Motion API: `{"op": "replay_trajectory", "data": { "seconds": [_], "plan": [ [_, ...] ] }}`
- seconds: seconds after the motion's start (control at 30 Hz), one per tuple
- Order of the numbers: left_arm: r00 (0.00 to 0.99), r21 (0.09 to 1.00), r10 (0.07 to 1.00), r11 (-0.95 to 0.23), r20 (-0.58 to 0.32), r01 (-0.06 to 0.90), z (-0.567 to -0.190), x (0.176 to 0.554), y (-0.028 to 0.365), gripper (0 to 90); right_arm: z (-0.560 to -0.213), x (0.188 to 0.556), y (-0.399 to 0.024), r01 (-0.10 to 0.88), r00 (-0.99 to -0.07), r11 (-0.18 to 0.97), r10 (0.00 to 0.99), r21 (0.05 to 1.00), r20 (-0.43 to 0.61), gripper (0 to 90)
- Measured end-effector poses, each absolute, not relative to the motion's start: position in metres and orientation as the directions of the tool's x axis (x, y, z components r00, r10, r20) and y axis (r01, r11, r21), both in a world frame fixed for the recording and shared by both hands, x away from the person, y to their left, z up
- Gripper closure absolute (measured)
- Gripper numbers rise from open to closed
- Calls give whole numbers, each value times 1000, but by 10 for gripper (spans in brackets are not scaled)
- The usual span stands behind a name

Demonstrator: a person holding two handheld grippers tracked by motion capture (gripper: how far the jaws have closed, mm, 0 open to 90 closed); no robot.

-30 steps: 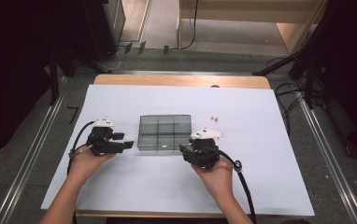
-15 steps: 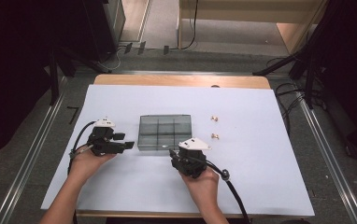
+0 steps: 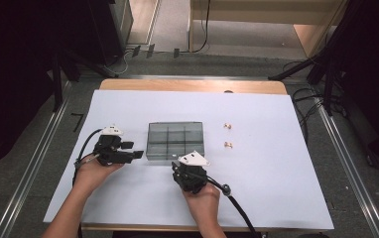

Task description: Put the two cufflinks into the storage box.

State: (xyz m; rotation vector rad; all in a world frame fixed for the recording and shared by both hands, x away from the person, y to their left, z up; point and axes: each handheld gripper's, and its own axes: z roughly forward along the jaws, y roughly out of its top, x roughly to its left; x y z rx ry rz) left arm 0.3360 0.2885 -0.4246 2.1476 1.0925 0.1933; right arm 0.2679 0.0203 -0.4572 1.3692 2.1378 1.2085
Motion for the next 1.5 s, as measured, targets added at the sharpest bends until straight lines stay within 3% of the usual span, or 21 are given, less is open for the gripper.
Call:
{"op": "replay_trajectory", "data": {
  "seconds": [0.2, 0.47, 1.5],
  "plan": [
    [638, 652, 749, -396, -177, 646, -425, 336, 288, 406, -464, 272, 23, 584, -465, 171, 872, 793, 154, 811],
    [637, 649, 750, -397, -179, 650, -426, 336, 287, 407, -469, 277, 26, 591, -447, 151, 879, 792, 166, 840],
    [639, 645, 748, -402, -179, 650, -428, 336, 286, 407, -470, 277, 30, 579, -437, 140, 885, 803, 161, 847]
  ]
}}
